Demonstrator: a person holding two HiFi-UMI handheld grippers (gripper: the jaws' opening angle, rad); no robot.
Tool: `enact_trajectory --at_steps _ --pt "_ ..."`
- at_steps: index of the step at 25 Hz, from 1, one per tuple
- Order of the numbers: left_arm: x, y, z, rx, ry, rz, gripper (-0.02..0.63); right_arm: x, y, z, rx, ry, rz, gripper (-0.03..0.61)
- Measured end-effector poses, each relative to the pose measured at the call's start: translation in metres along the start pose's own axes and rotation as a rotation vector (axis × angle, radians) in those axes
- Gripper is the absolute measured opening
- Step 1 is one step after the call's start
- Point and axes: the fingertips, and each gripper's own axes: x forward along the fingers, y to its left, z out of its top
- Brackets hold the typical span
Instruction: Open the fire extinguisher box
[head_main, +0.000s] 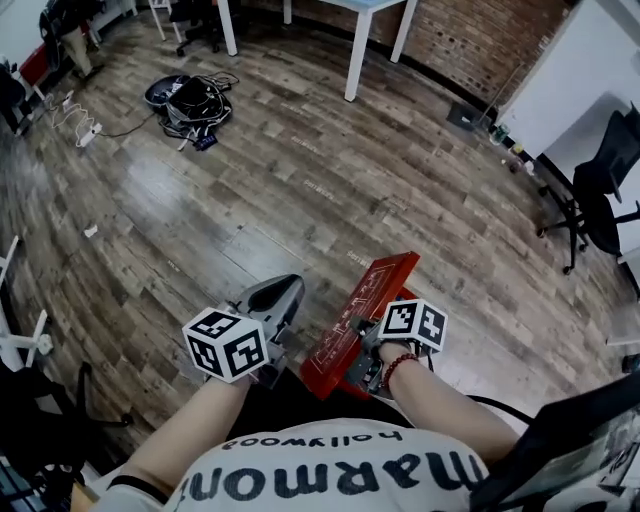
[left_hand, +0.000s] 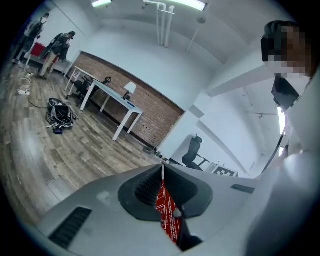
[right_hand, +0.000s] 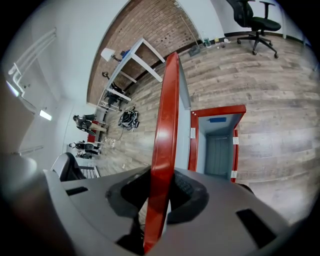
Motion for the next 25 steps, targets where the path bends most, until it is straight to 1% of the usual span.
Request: enact_trajectory --at_steps 3,7,11,15,19,22,25 --pt "0.015 0.013 0.004 0.007 0.067 -0.068 0.020 0.004 0.007 0.001 0.022 -0.029 -0.022 0.077" --pt "0.023 0.031 0.011 0.025 0.157 -0.160 0.020 0.010 0.011 0.004 0.106 -0.109 -0.062 0.072" --pt "0.027 0.057 0.022 0.019 0.200 -0.209 0.020 0.013 0.012 0.005 0.116 -0.154 -0.135 0.066" --pt "0.032 0.075 0.030 0.022 0.222 -0.248 0.020 0.020 0.018 0.008 0.106 -0.162 -0.211 0.066" --pt "0.034 0.090 0.033 0.010 0.233 -0.274 0.020 0.029 0.030 0.010 0.080 -0.148 -0.290 0.066" --pt "0.033 0.102 0.030 -0.004 0.227 -0.277 0.020 0.038 0.037 0.013 0.060 -0.131 -0.351 0.067" --pt "0.026 0.118 0.028 -0.035 0.201 -0.262 0.020 0.047 0.042 0.013 0.058 -0.125 -0.411 0.067"
